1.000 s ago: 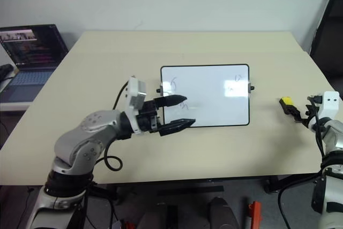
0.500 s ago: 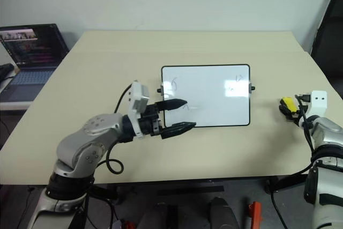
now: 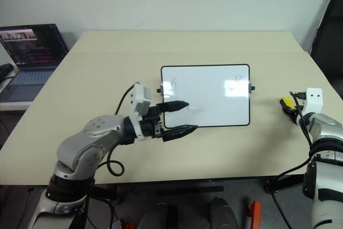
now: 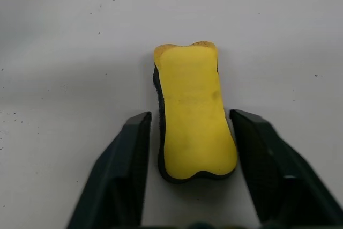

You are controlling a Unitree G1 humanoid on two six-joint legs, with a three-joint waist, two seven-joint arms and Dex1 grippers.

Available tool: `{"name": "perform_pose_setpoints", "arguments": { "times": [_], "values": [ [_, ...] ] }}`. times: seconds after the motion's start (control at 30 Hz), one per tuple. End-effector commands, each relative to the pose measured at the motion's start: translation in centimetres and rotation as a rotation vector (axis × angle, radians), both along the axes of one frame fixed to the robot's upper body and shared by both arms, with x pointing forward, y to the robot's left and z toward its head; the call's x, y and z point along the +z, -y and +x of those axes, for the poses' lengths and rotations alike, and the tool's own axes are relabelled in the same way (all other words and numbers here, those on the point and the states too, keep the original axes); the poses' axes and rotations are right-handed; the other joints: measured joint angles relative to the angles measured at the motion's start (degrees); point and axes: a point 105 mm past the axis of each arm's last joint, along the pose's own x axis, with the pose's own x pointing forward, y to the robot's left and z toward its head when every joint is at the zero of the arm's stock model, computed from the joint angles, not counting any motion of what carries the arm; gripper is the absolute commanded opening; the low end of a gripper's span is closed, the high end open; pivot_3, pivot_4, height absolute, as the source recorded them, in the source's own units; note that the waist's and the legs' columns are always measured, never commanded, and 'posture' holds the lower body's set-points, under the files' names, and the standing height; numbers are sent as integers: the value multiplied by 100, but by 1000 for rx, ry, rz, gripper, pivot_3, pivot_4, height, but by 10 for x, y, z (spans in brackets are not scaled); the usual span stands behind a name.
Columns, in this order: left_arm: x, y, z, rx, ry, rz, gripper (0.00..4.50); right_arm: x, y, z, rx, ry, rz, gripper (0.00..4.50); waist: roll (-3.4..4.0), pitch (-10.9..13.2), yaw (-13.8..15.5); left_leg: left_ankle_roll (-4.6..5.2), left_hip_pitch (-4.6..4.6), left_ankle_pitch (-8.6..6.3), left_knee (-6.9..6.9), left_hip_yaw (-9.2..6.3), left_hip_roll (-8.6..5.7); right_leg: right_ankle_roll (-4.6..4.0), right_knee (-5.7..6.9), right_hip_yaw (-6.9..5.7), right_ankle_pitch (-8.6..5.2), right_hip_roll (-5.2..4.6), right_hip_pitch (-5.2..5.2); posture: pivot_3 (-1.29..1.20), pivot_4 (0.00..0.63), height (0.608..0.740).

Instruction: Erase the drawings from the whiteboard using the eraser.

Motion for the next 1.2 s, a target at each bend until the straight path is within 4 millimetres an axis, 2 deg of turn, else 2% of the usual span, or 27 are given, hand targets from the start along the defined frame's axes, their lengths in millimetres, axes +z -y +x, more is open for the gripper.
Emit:
{"name": "perform_pose_setpoints", "arguments": {
  "times": [0.03, 0.2, 0.3, 0.37, 0.43, 0.5, 0.6, 0.7, 0.8, 0.87, 0.93, 1.03, 1.2],
  "values": [
    [8, 3, -5, -11, 40, -5, 4500, 17, 3, 4, -7, 44, -17, 1056, 0, 0, 0, 0, 0, 0, 0, 0, 0, 0, 0, 0, 0, 0, 0, 0, 150, 740],
    [8, 3, -4, -8, 41, -3, 4500, 22, 4, 6, -12, 80, -15, 986, 0, 0, 0, 0, 0, 0, 0, 0, 0, 0, 0, 0, 0, 0, 0, 0, 150, 740],
    [7, 2, -4, -4, 41, -3, 4500, 33, 2, 6, 21, 134, 2, 986, 0, 0, -3, 0, 0, 0, 0, 0, 0, 0, 0, 0, 0, 0, 0, 0, 150, 740],
    [7, -8, 1, 37, 50, 16, 4500, 65, -9, 1, 117, 242, 31, 986, 2, 1, 10, 0, 0, 0, 0, 0, 0, 0, 0, 0, 0, 0, 0, 0, 150, 740],
    [6, -20, 7, 84, 60, 42, 4500, 98, -32, -9, 239, 349, 56, 986, 6, 4, 4, 0, -3, 0, -3, -4, 0, 1, 1, -2, -1, 0, -3, 0, 150, 740],
    [3, -41, 15, 158, 65, 72, 4500, 128, -70, -21, 397, 417, 66, 986, 10, 4, -21, 0, -4, 0, -5, -6, 2, 1, 3, -2, -1, 1, -7, 0, 150, 740],
    [-1, -65, 23, 239, 66, 111, 4500, 155, -117, -32, 575, 482, 96, 986, 12, 3, -47, 1, 2, -1, -4, -9, 5, 1, 10, 0, -2, 7, -8, 0, 150, 740],
    [-4, -83, 27, 303, 70, 135, 4500, 168, -165, -31, 717, 508, 94, 986, 11, 3, -50, 1, 2, -1, -1, -14, 9, 20, 8, -8, -14, 10, -5, 0, 150, 740],
    [-7, -96, 28, 355, 76, 153, 4500, 170, -221, -31, 886, 527, 37, 986, 11, 4, -19, 1, -1, -1, 1, -14, 10, 21, 9, -11, -13, 10, -6, 0, 150, 740],
    [-10, -105, 26, 389, 78, 164, 4500, 161, -260, -27, 983, 527, -66, 986, 11, 4, -15, 1, -3, -1, 1, -14, 12, 19, 8, -13, -12, 10, -10, 0, 150, 740],
    [-12, -112, 25, 421, 81, 173, 4500, 148, -286, -19, 1037, 527, -178, 986, 11, 4, 3, 1, -8, -1, -3, -14, 12, -9, 9, -14, 1, 10, -16, 0, 150, 740],
    [-14, -121, 21, 464, 89, 180, 4500, 132, -312, -1, 1046, 530, -302, 986, 9, 3, 17, 1, -12, -1, -4, -15, 13, -13, 6, -19, -1, 9, -20, 0, 150, 740],
    [-14, -125, 15, 503, 92, 172, 4500, 113, -335, 30, 1026, 519, -493, 986, 1, 8, 57, 0, -17, -2, -3, -19, 12, -15, 4, -28, 0, 1, -21, 0, 150, 740]
  ]
}}
